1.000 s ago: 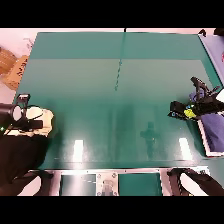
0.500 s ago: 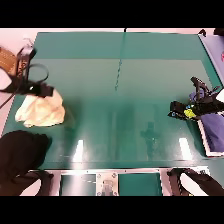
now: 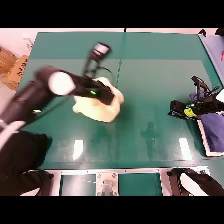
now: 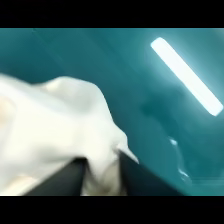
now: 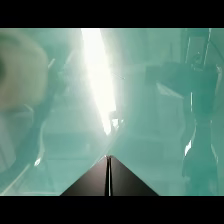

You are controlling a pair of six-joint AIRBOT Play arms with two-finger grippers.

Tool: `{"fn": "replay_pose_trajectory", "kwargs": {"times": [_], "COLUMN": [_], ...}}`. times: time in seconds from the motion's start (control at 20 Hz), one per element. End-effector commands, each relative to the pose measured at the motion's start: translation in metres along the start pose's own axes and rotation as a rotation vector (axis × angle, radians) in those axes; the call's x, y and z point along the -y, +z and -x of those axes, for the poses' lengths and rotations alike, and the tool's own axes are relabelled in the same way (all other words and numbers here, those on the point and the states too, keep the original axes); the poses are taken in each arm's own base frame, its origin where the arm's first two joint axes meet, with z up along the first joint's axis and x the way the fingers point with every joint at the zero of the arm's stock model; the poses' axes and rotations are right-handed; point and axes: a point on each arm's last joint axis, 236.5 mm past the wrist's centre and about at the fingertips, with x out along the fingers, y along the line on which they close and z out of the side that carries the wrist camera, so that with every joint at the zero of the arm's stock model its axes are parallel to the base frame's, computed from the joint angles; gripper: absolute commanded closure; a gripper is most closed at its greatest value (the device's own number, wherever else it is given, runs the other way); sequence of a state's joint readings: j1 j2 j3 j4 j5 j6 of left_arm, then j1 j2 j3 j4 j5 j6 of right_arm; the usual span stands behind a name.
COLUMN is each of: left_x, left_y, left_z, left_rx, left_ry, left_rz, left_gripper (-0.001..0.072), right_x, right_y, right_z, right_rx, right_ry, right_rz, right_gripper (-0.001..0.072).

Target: Fold the shirts.

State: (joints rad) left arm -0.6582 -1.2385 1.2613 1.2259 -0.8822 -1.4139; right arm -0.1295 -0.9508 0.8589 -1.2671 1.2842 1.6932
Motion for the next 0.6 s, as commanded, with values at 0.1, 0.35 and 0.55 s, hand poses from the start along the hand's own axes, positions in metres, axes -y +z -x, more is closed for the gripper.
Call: {"fn": "replay_pose_trajectory", "kwargs": {"times": [0.1,0.35,0.55], "left_x": [0.000,-0.117,-0.171], "left_y": [-0.028,-0.054,-0.109], "left_z": [-0.033,0.031,0.045], "left_rx": [-0.143,-0.255,-0.329], "left_ry": [-0.065,0.068,0.125], "left_rz": [0.094,0.355,0.563], "left_gripper": [0.0037,0.0037,0.0035], "right_x": [0.000,0.000,-0.012], "right_y": [0.002,0.006,0.013], "right_z": [0.001,-0.008,-0.037], "right_rx": [0.008,-0.001,-0.052], "right_ry": [0.001,0.004,0.078], "right_rz": [0.000,0.034,0.038], "right_gripper": [0.0422,0.0264,0.0257]}}
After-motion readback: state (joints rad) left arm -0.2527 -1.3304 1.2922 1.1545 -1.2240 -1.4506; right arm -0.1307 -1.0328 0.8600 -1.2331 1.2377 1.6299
